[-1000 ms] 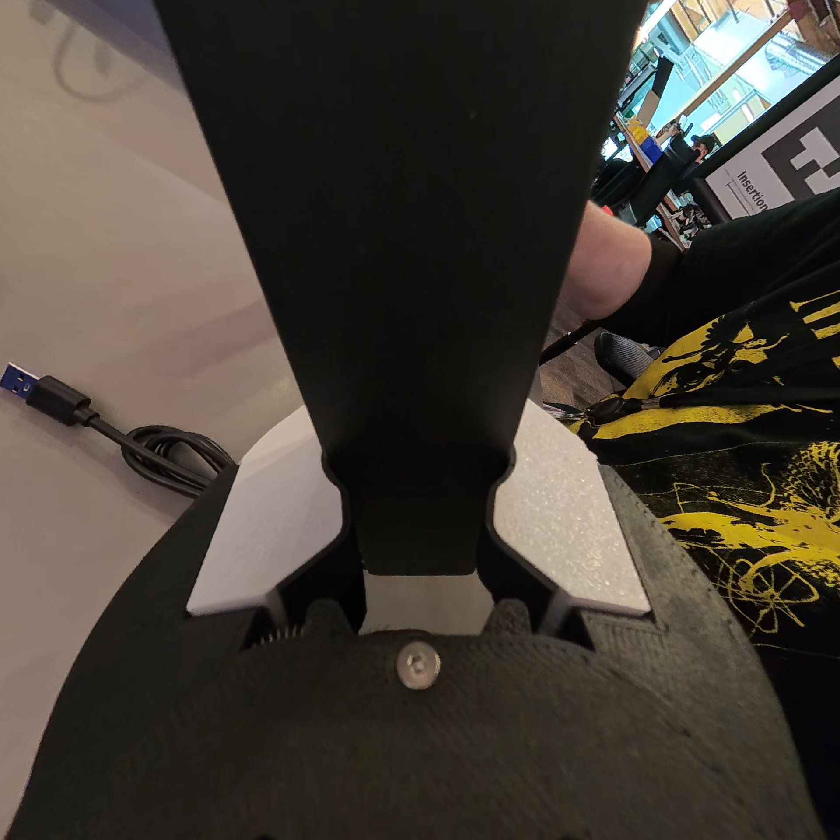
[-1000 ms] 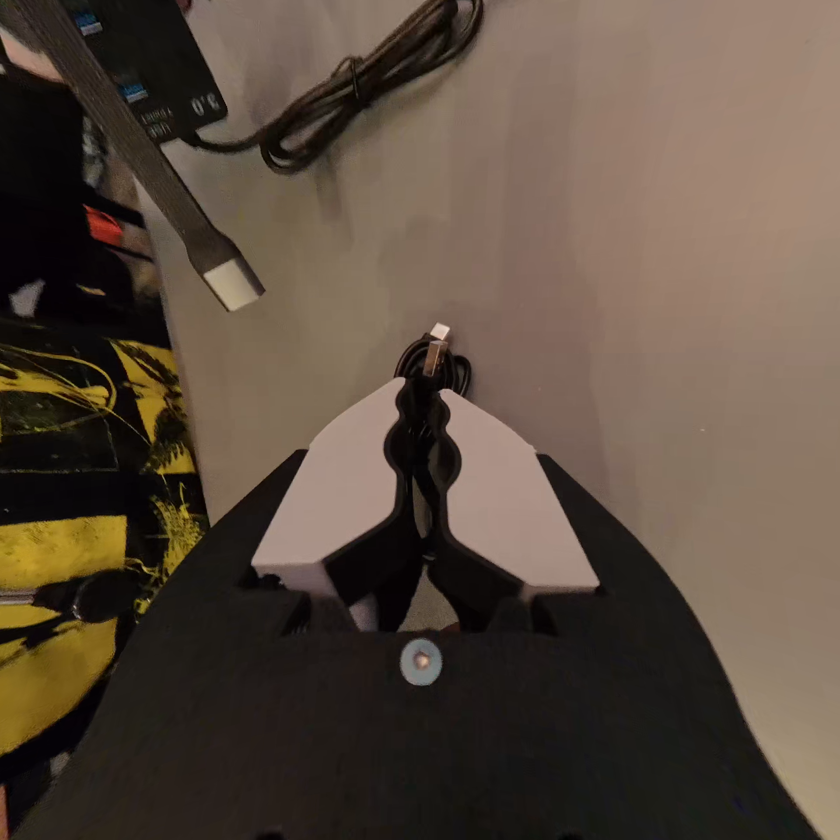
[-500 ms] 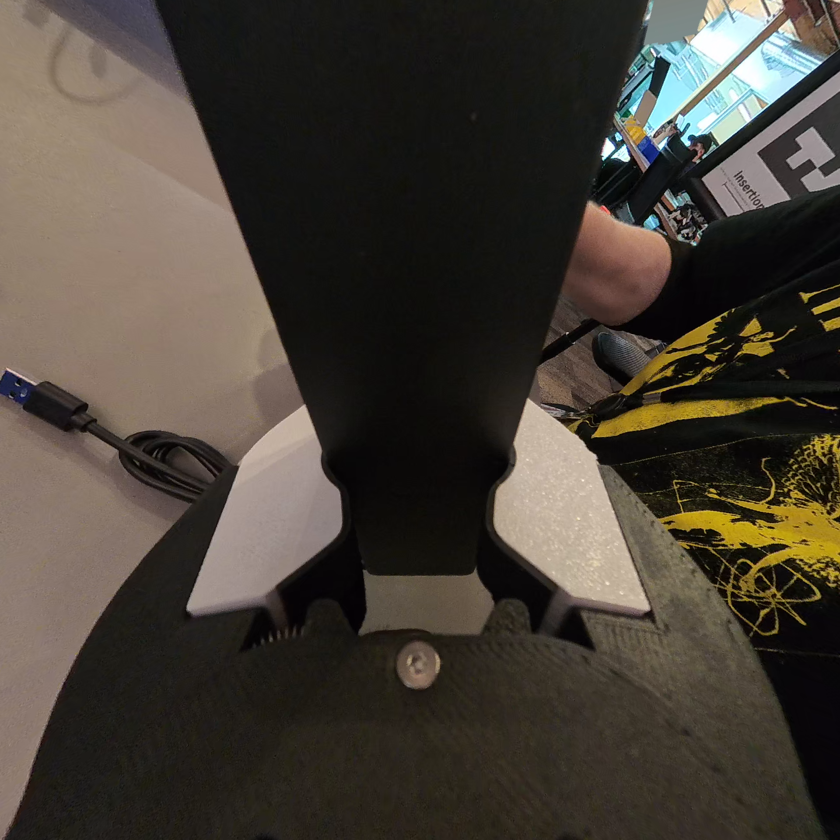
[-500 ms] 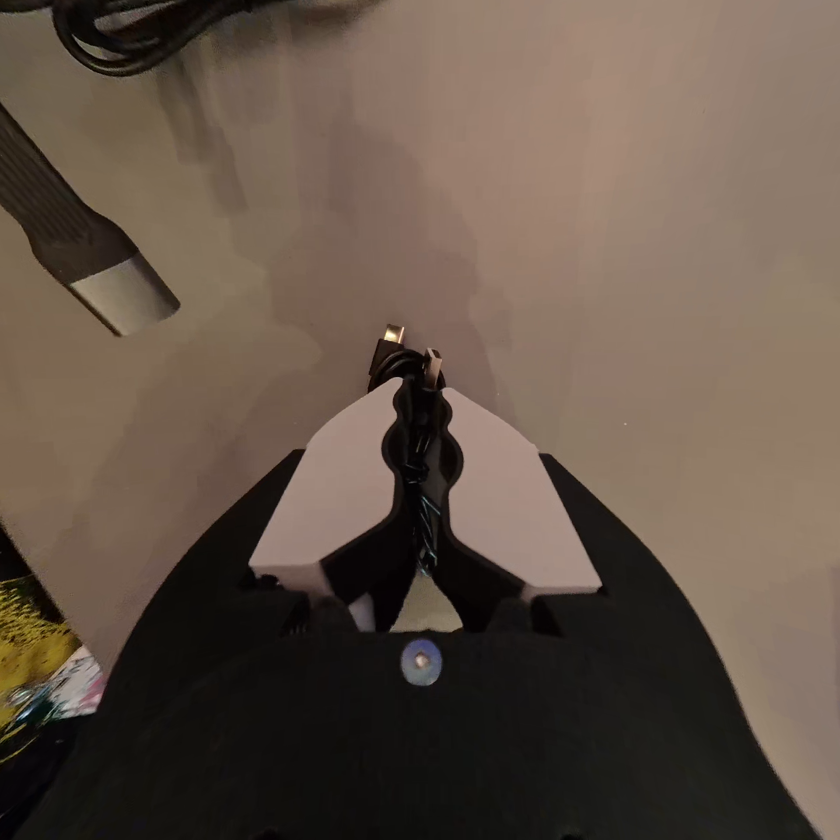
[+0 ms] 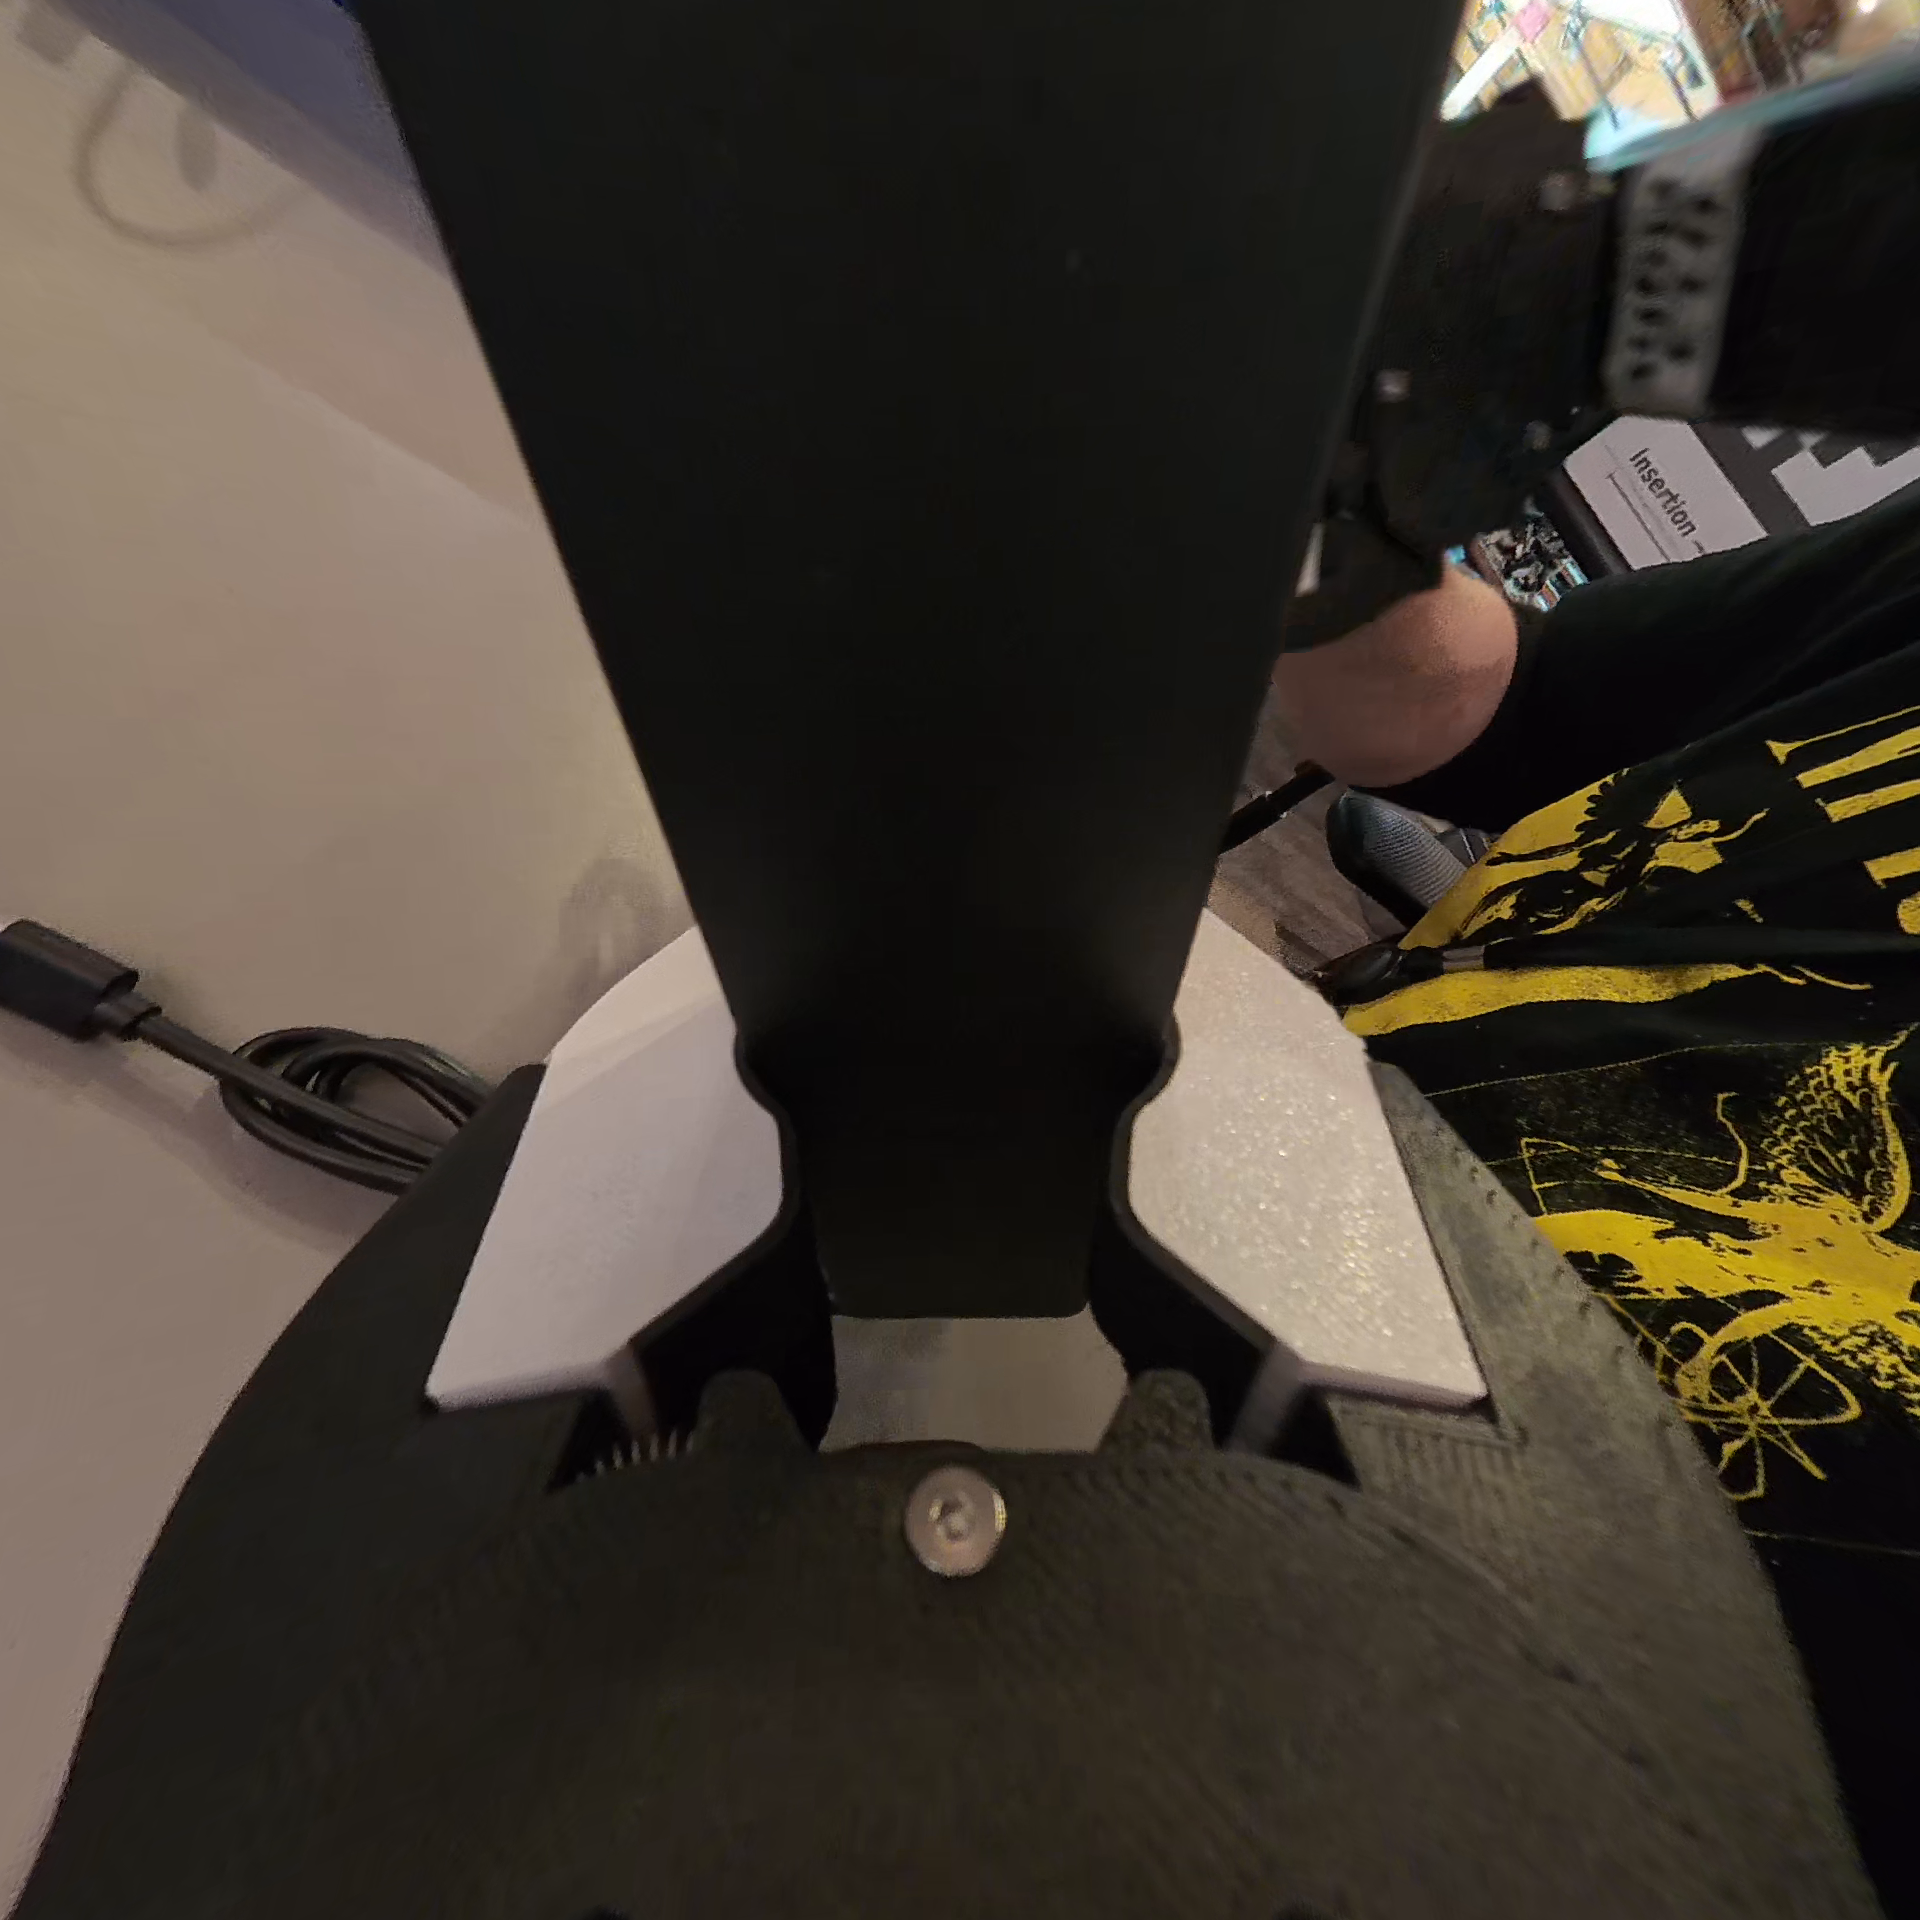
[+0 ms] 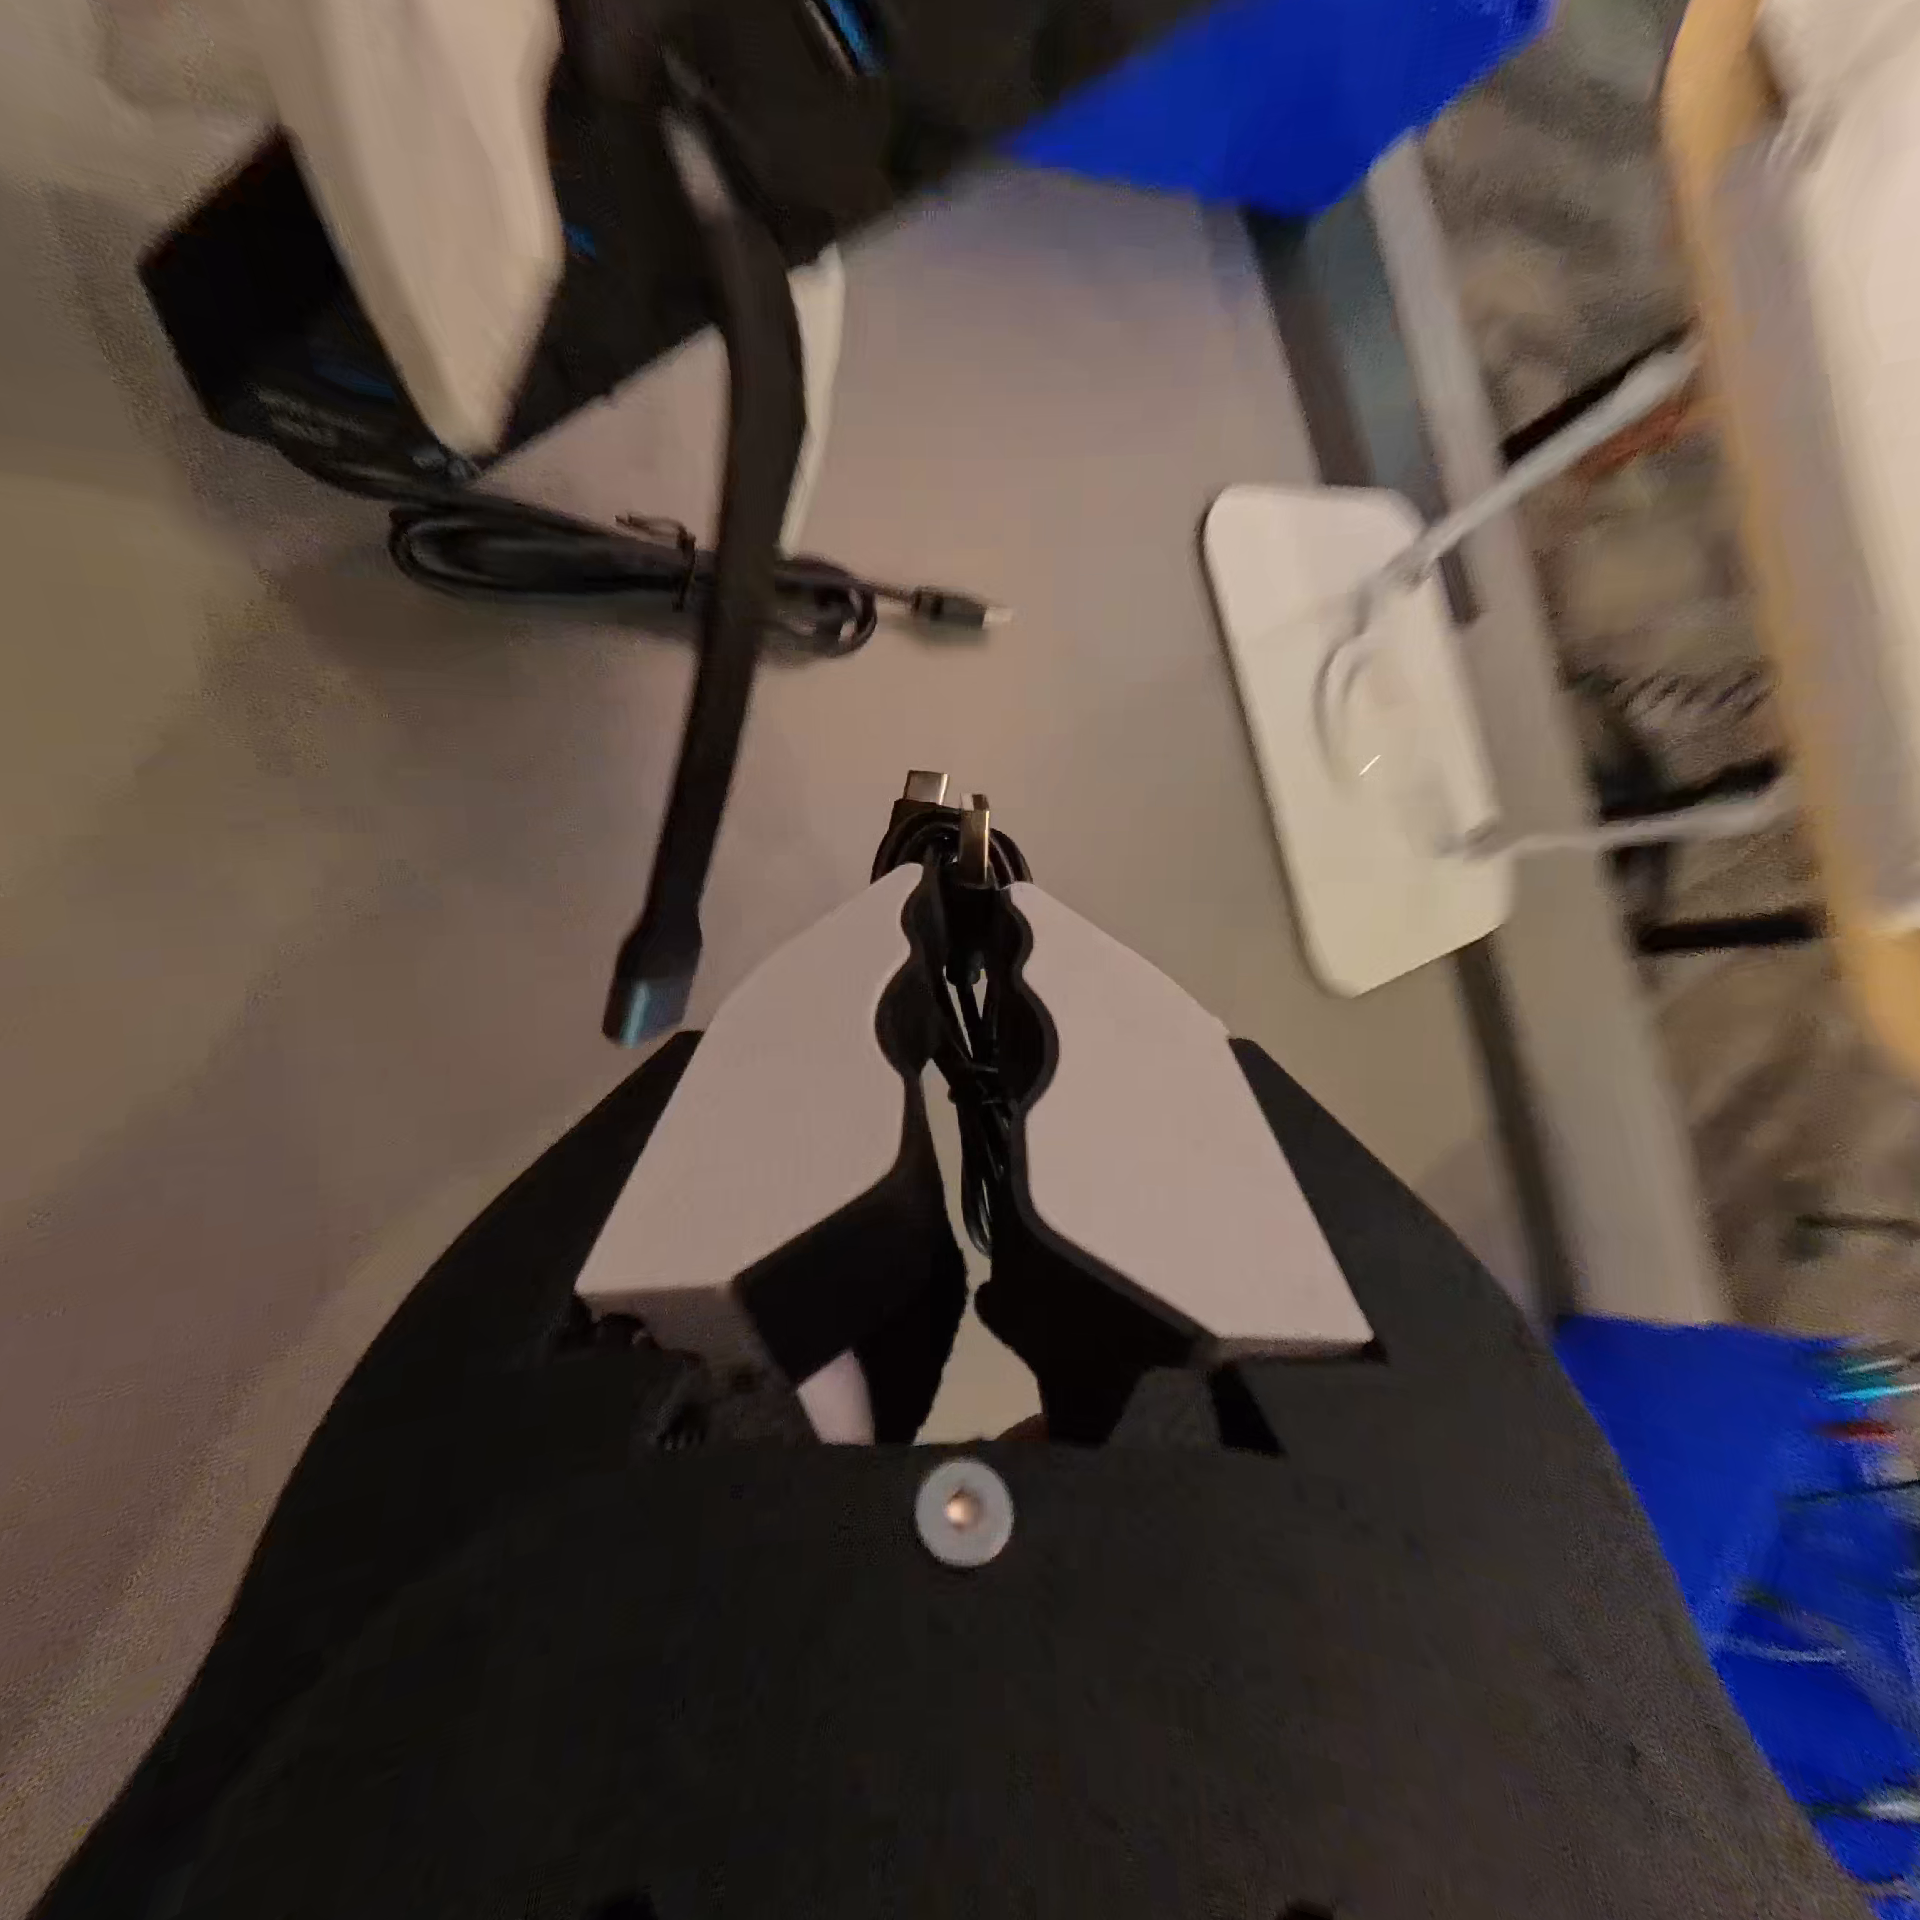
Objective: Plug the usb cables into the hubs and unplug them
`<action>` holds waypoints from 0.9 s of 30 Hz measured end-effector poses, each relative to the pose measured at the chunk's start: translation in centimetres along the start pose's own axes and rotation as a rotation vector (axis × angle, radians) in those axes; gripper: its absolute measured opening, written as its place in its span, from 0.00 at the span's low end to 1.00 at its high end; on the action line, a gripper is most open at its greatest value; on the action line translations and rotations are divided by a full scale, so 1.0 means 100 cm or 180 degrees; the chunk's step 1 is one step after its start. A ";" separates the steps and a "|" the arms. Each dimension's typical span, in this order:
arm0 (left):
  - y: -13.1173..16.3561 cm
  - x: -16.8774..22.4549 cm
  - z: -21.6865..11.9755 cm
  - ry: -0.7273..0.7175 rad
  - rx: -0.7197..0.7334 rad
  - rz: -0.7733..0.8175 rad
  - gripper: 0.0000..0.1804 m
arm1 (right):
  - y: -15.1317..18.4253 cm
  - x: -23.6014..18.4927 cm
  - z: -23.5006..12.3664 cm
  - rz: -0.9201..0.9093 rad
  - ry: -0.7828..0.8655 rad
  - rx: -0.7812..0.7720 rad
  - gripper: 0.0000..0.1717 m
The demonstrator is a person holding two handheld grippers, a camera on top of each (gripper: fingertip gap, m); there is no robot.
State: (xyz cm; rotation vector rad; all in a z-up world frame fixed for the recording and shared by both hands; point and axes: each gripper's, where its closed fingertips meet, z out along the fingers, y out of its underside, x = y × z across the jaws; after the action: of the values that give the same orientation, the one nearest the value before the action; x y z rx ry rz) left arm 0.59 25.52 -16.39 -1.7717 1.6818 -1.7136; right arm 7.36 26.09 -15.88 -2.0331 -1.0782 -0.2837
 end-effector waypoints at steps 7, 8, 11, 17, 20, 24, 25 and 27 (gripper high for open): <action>0.002 0.006 0.012 0.0047 -0.0106 0.0044 0.36 | -0.054 -0.002 -0.003 -0.1058 0.0457 0.0047 0.04; 0.003 0.007 0.014 0.0057 -0.0119 0.0052 0.36 | -0.055 0.001 -0.001 -0.1072 0.0522 -0.0007 0.04; 0.003 0.007 0.017 0.0046 -0.0144 0.0049 0.36 | -0.061 0.000 -0.001 -0.1078 0.0508 0.0066 0.04; 0.001 0.005 0.018 0.0034 -0.0090 0.0009 0.36 | -0.061 -0.001 0.002 -0.1202 0.0591 -0.0072 0.04; 0.001 0.003 0.019 -0.0007 -0.0093 -0.0006 0.36 | -0.060 -0.001 0.003 -0.1241 0.0630 -0.0147 0.04; 0.003 0.002 0.021 -0.0066 -0.0140 -0.0074 0.36 | -0.057 0.000 0.003 -0.1305 0.0626 -0.0246 0.04; 0.004 0.001 0.022 -0.0092 -0.0158 -0.0091 0.36 | -0.057 0.000 0.003 -0.1295 0.0624 -0.0263 0.04; 0.003 0.000 0.023 -0.0119 -0.0166 -0.0105 0.36 | -0.055 0.001 0.003 -0.1304 0.0635 -0.0293 0.04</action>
State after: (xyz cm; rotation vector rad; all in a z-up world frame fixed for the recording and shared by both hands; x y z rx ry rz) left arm 2.17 24.12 -17.37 -1.8524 1.7063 -1.6534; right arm 3.10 28.09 -13.01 -1.8012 -1.3668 -0.7413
